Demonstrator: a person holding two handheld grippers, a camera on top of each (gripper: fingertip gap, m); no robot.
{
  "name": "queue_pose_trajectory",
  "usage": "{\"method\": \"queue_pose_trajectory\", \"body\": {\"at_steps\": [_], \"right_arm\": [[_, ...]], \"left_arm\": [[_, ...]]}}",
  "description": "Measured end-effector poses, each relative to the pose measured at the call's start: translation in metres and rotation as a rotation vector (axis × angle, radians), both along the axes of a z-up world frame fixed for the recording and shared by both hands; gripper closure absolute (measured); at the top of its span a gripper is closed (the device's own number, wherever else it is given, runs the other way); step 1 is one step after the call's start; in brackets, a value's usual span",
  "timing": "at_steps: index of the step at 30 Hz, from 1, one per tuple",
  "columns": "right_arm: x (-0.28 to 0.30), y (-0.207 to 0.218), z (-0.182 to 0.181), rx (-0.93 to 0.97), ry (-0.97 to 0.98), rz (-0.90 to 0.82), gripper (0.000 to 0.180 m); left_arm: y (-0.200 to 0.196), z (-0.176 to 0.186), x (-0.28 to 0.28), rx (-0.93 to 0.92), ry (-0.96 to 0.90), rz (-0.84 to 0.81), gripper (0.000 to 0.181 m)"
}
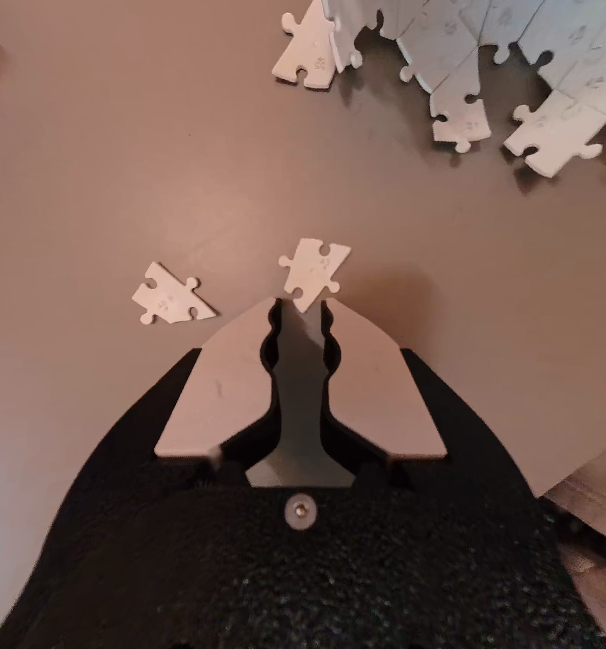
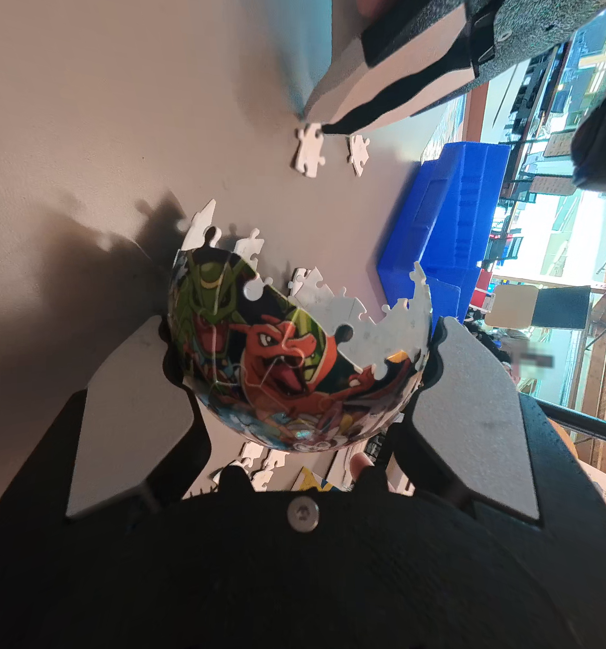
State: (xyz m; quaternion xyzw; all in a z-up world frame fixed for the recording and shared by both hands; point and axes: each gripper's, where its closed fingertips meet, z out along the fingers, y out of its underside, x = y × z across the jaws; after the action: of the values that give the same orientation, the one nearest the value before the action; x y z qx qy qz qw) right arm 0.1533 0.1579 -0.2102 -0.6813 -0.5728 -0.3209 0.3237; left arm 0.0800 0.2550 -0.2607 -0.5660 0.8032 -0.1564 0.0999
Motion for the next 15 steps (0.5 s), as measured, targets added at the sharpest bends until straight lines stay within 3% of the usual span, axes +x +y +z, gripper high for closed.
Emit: {"method": "queue_pose_trajectory", "body": {"at_steps": [7, 15], "right_arm": [[0.002, 0.000, 0.000, -0.002, -0.010, -0.006, 0.045], [0.001, 0.001, 0.000, -0.002, -0.011, -0.005, 0.045]], "left_arm": [[0.004, 0.001, 0.009, 0.076, -0.046, -0.030, 0.170], [0.014, 0.013, 0.006, 0.011, -0.067, 0.108, 0.145]]}}
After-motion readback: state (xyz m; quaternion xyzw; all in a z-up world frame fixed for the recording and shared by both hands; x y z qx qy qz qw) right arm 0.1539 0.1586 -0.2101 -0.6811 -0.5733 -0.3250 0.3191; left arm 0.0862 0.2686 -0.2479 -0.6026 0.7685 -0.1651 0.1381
